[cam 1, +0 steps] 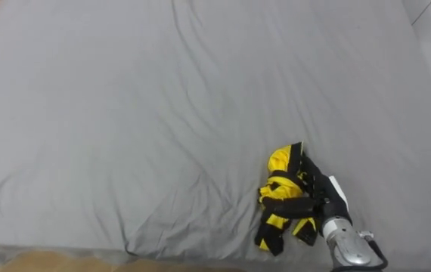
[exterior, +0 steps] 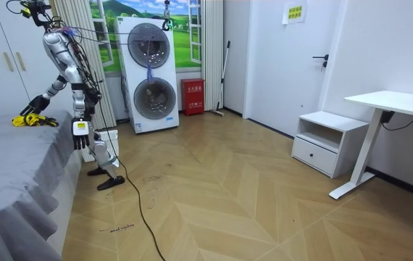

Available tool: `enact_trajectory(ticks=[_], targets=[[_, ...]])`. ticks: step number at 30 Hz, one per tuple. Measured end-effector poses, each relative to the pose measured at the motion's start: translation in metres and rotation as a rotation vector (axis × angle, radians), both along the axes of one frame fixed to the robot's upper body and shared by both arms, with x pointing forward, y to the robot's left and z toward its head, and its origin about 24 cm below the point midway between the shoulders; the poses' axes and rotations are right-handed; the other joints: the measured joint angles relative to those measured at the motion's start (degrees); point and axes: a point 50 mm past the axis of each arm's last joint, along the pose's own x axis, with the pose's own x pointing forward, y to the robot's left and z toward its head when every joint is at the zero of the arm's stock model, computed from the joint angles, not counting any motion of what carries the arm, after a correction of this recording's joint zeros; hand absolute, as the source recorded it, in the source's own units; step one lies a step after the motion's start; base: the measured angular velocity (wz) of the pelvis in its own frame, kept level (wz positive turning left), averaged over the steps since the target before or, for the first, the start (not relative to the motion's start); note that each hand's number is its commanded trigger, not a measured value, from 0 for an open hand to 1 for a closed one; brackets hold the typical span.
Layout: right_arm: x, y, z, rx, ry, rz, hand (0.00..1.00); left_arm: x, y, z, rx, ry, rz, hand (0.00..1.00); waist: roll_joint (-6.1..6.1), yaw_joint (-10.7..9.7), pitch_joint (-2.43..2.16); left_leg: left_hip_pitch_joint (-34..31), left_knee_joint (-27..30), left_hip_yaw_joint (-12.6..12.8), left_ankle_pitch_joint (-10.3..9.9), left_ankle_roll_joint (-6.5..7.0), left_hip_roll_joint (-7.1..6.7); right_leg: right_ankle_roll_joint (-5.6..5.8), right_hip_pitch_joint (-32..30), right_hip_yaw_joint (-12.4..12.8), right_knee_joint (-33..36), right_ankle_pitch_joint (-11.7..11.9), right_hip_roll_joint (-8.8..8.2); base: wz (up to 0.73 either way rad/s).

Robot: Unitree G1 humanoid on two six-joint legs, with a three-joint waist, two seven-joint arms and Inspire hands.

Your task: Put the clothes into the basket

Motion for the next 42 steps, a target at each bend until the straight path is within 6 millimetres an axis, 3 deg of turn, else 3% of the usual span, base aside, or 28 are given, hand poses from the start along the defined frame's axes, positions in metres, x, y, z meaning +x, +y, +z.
enact_trajectory(ticks=[5, 6, 7, 8, 23, 42], targets=[[-0.003, 0.004, -0.006, -0.031, 0.023, 0.03, 0.0, 0.001, -0.002, -0.001, -0.016, 0.008, -0.007, 0.0, 0.64, 0.1, 0.07, 0.0, -0.1, 0.0, 0.0, 0.01, -0.01, 0.0, 0.0, -0.1, 0.0, 0.0, -0.06, 0.0], [-0.005, 0.003, -0.008, -0.036, 0.03, 0.027, 0.13, 0.001, -0.002, -0.001, -0.018, 0.011, -0.007, 0.0, 0.72, 0.1, 0.08, 0.0, 0.0, 0.0, 0.0, 0.01, -0.01, 0.0, 0.0, -0.1, 0.0, 0.0, -0.06, 0.0], [-0.009, 0.001, -0.012, -0.049, 0.052, 0.019, 0.84, 0.001, -0.003, -0.001, -0.02, 0.014, -0.007, 0.0, 0.89, 0.0, 0.09, 0.0, 0.1, 0.0, 0.0, 0.01, -0.01, 0.01, 0.1, -0.1, 0.0, 0.0, -0.08, 0.0], [-0.011, -0.002, -0.016, -0.059, 0.069, 0.009, 1.0, 0.001, -0.003, -0.001, -0.022, 0.015, -0.007, 0.0, 1.03, 0.0, 0.09, 0.0, 0.2, 0.0, 0.0, 0.01, -0.01, 0.02, 0.1, 0.0, 0.0, 0.0, -0.08, 0.0], [-0.027, -0.036, -0.032, -0.157, 0.206, -0.095, 1.0, 0.0, -0.001, -0.001, -0.033, 0.022, 0.02, 0.0, 0.85, 0.0, -0.01, -0.7, 0.7, 0.1, 0.1, 0.15, -0.12, 0.1, 0.1, -1.1, 0.1, -0.2, -0.54, 0.04], [-0.025, -0.038, -0.031, -0.171, 0.201, -0.09, 1.0, 0.004, 0.0, -0.001, -0.027, 0.028, 0.024, 0.0, 0.63, -0.3, -0.08, -2.2, 0.8, 0.1, 0.2, 0.26, -0.13, 0.06, -1.3, -1.3, 0.1, -0.1, -0.93, 0.0]])
